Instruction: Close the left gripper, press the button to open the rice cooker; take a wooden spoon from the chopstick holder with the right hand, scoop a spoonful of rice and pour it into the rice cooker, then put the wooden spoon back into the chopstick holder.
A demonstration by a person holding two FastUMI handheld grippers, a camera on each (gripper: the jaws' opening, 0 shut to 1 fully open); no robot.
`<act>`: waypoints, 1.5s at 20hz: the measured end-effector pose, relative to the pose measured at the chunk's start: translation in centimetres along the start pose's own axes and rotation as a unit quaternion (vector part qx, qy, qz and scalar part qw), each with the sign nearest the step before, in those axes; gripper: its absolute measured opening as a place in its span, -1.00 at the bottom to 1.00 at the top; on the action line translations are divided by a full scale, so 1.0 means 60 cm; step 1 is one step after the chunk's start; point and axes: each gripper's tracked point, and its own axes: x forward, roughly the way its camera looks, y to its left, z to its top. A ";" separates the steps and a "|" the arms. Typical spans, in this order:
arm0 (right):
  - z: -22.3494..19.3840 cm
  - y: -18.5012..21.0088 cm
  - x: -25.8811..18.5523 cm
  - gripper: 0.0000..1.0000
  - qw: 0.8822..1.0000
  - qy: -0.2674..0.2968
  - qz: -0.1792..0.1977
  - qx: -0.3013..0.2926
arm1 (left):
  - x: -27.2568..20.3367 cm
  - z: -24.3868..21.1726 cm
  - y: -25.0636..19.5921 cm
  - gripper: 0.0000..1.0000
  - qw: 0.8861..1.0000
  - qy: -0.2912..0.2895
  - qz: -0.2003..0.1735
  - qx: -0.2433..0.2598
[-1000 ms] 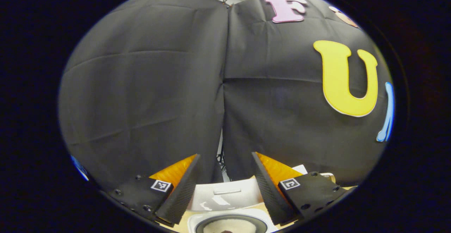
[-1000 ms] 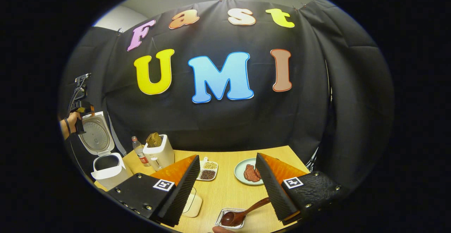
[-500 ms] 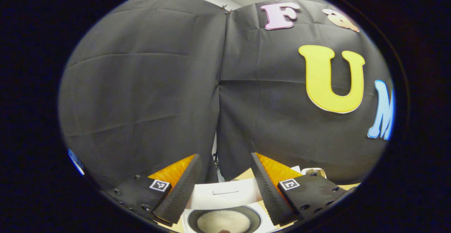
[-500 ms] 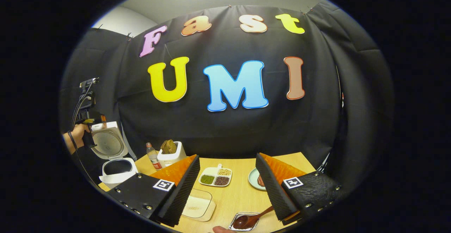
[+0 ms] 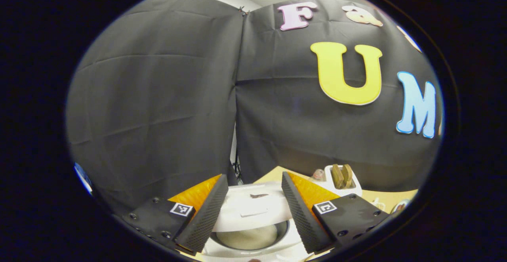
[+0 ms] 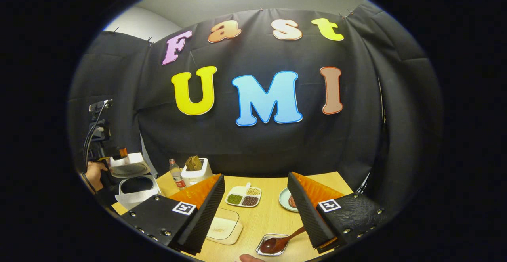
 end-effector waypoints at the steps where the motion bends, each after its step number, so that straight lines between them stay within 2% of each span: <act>1: -0.001 -0.006 -0.004 0.93 1.000 0.000 -0.003 0.000 | -0.008 -0.014 -0.003 0.92 1.000 0.005 0.000 0.000; 6: 0.000 -0.030 -0.018 0.92 1.000 0.000 -0.014 -0.008 | -0.028 -0.073 -0.013 0.92 0.999 0.031 -0.002 -0.009; 19: -0.024 -0.039 -0.039 0.92 0.999 0.017 -0.025 -0.010 | -0.045 -0.219 -0.005 0.93 0.995 0.101 0.007 -0.002; 23: -0.029 -0.033 -0.041 0.93 0.999 0.023 -0.025 -0.007 | -0.042 -0.220 -0.002 0.93 0.995 0.101 0.003 -0.004; 25: -0.030 -0.025 -0.041 0.93 1.000 0.022 -0.020 -0.010 | -0.041 -0.252 -0.007 0.93 0.991 0.137 0.004 -0.002; 26: -0.029 -0.020 -0.041 0.93 1.000 0.021 -0.018 -0.010 | -0.030 -0.244 -0.011 0.96 0.993 0.120 0.000 0.014; 27: -0.030 -0.016 -0.041 0.93 1.000 0.022 -0.016 -0.009 | -0.029 -0.255 -0.013 0.99 0.991 0.133 -0.003 0.016; 28: -0.031 -0.010 -0.043 0.93 1.000 0.022 -0.013 -0.007 | -0.035 -0.246 -0.014 0.94 0.992 0.125 -0.007 0.017; 30: -0.033 -0.001 -0.046 0.93 1.000 0.022 -0.008 -0.004 | -0.035 -0.244 -0.012 0.99 0.992 0.123 -0.020 0.028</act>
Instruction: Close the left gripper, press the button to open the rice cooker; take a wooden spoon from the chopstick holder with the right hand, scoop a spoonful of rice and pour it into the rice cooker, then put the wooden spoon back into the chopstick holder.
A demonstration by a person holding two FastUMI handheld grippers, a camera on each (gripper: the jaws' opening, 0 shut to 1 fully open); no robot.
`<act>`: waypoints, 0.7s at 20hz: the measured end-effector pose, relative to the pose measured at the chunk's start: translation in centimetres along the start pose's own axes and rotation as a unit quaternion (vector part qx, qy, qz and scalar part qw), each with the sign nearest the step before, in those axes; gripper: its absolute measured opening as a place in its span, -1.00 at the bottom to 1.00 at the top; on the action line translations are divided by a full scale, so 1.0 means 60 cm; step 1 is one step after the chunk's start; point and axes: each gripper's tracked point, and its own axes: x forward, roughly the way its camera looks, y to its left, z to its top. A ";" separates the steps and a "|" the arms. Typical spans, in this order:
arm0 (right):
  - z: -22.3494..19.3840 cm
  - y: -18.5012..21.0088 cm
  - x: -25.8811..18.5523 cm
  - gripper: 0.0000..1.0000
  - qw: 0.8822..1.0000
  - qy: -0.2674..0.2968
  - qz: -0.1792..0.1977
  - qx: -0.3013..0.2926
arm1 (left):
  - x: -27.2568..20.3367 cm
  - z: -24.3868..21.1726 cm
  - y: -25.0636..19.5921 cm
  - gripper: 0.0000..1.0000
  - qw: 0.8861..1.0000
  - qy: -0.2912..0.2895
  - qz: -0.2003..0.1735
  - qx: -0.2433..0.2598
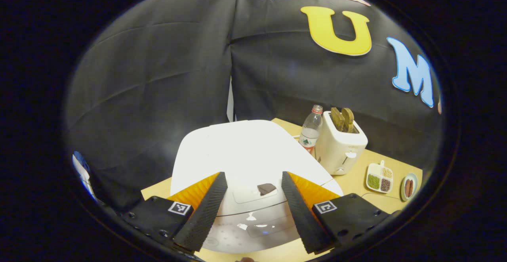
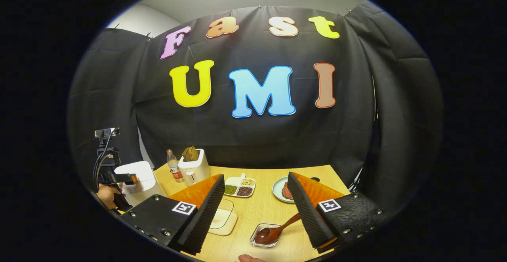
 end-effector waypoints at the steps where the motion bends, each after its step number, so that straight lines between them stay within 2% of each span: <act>1: 0.001 0.003 -0.003 0.93 1.000 -0.001 0.004 0.000 | 0.000 0.003 0.003 1.00 1.000 -0.001 -0.005 0.012; 3: 0.011 0.011 -0.010 0.93 1.000 -0.010 0.015 -0.001 | -0.007 0.012 0.016 0.91 1.000 0.000 0.001 0.013; 6: 0.031 0.006 -0.023 0.92 0.999 -0.029 0.014 -0.017 | -0.050 0.061 0.006 0.93 0.999 -0.032 -0.030 -0.020; 8: 0.043 0.000 -0.033 0.92 0.999 -0.038 0.008 -0.018 | -0.102 0.106 0.001 0.94 0.996 -0.074 -0.052 -0.020; 14: 0.076 -0.007 -0.053 0.92 0.998 -0.060 -0.007 -0.003 | -0.288 0.205 -0.060 0.92 0.975 -0.179 -0.128 0.000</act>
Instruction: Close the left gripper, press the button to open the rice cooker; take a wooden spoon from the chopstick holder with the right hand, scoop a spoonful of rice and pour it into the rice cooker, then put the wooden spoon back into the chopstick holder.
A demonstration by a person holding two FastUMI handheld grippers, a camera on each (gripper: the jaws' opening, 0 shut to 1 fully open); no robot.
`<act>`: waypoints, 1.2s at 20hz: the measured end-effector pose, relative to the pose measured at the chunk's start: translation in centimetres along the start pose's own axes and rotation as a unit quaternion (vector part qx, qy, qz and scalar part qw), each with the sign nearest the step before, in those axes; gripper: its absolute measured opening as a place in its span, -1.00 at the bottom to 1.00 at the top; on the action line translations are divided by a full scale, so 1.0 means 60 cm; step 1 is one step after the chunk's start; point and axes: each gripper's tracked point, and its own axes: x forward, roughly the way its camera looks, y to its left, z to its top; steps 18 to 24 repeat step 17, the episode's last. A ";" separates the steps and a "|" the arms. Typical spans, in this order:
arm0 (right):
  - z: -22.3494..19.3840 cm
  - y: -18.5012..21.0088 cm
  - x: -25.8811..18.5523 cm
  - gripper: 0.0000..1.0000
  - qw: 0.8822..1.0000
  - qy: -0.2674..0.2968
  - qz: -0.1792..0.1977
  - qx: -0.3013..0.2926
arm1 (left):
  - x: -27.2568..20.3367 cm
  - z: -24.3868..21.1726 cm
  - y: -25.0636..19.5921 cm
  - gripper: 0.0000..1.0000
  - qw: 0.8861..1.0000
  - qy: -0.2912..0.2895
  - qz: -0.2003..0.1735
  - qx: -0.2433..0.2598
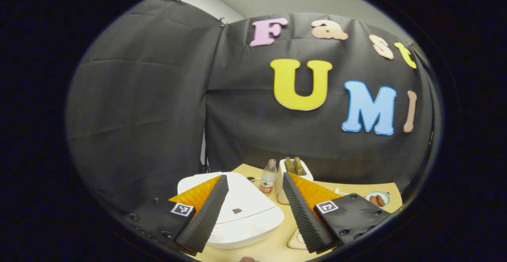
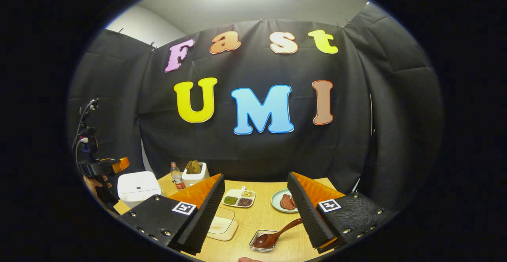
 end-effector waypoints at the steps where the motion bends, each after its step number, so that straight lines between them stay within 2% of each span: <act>1: 0.007 0.001 -0.003 0.92 1.000 -0.004 -0.002 0.004 | -0.021 0.026 -0.024 0.89 1.000 -0.014 -0.019 0.000; 7: 0.047 0.006 -0.016 0.93 0.999 -0.029 -0.029 0.014 | -0.163 0.114 -0.143 0.89 0.990 -0.073 -0.120 0.010; 11: 0.053 0.020 -0.033 0.93 0.999 -0.032 -0.030 0.018 | -0.194 0.102 -0.177 0.89 0.986 -0.072 -0.150 0.013; 17: 0.055 0.030 -0.060 0.92 0.998 -0.038 -0.042 0.011 | -0.203 0.102 -0.176 0.92 0.983 -0.072 -0.171 0.016; 24: 0.055 0.030 -0.060 0.92 0.998 -0.038 -0.042 0.011 | -0.203 0.102 -0.176 0.92 0.983 -0.072 -0.171 0.016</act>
